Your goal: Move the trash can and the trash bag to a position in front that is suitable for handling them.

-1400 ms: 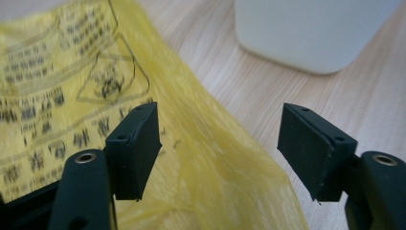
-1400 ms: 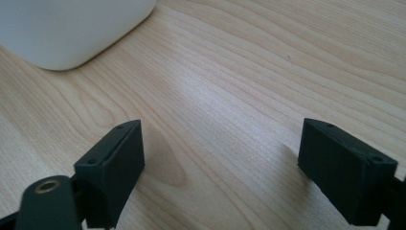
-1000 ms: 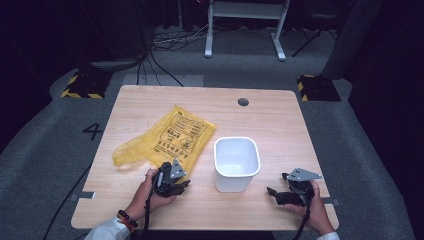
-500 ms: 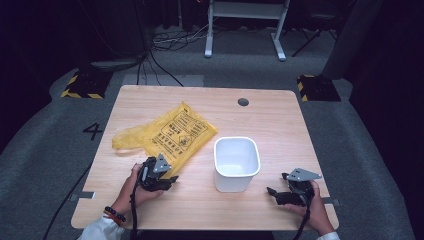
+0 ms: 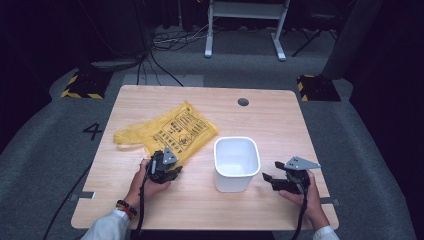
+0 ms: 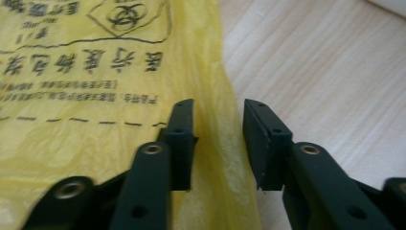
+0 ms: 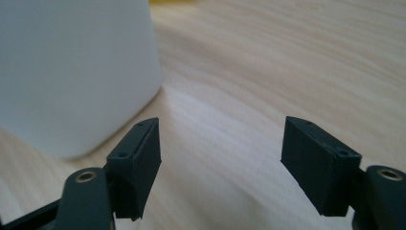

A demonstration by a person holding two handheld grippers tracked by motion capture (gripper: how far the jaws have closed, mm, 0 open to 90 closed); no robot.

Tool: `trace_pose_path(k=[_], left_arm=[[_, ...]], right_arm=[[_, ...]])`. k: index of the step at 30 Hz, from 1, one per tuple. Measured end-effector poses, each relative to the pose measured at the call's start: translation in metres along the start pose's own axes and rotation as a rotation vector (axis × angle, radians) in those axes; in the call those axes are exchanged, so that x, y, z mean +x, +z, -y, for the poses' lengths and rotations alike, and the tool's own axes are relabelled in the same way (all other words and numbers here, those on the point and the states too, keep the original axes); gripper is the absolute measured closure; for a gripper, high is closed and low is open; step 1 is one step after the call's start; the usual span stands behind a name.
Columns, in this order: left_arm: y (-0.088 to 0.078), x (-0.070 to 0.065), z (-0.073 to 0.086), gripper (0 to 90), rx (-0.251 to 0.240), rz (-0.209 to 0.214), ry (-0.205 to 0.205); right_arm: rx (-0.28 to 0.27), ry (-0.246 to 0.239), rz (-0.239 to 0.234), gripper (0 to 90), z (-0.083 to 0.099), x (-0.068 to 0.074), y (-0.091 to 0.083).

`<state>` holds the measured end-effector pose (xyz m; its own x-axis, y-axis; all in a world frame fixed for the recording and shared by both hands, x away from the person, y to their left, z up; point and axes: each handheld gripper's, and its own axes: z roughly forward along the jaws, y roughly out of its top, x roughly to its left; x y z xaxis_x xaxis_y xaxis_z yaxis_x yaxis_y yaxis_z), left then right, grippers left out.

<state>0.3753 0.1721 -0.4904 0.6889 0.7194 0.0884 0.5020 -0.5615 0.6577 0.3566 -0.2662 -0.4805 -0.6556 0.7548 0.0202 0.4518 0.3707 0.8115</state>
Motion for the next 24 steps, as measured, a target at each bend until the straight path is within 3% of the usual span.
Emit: trace_pose_path(k=[1, 3, 5, 10, 14, 16, 18, 24], left_arm=[[-0.001, 0.002, 0.0, 72.5, 0.005, -0.008, 0.007], [-0.001, 0.004, 0.002, 82.1, 0.008, -0.006, 0.016], [-0.002, 0.008, 0.004, 85.5, 0.007, -0.012, 0.039], [-0.002, 0.014, 0.006, 88.3, 0.005, -0.004, 0.077], [-0.001, 0.018, 0.007, 87.9, -0.01, 0.001, 0.094], [0.0, 0.019, 0.006, 87.8, -0.013, -0.013, 0.122], [0.001, 0.019, 0.005, 87.7, -0.019, -0.013, 0.127], [0.009, 0.018, 0.002, 88.5, -0.07, 0.009, 0.158]], right_arm=[[-0.008, 0.008, -0.005, 31.6, -0.005, -0.001, 0.003], [-0.024, 0.021, -0.009, 32.3, -0.014, -0.004, 0.01], [-0.05, 0.045, -0.045, 33.2, -0.027, -0.005, 0.021], [-0.063, 0.006, -0.103, 34.6, -0.037, 0.007, 0.033], [-0.078, -0.015, -0.141, 32.8, -0.037, 0.015, 0.037], [-0.084, -0.02, -0.149, 32.8, -0.037, 0.017, 0.038], [-0.083, -0.03, -0.184, 32.2, -0.037, 0.024, 0.041], [-0.074, -0.077, -0.265, 29.0, -0.035, 0.041, 0.05]])
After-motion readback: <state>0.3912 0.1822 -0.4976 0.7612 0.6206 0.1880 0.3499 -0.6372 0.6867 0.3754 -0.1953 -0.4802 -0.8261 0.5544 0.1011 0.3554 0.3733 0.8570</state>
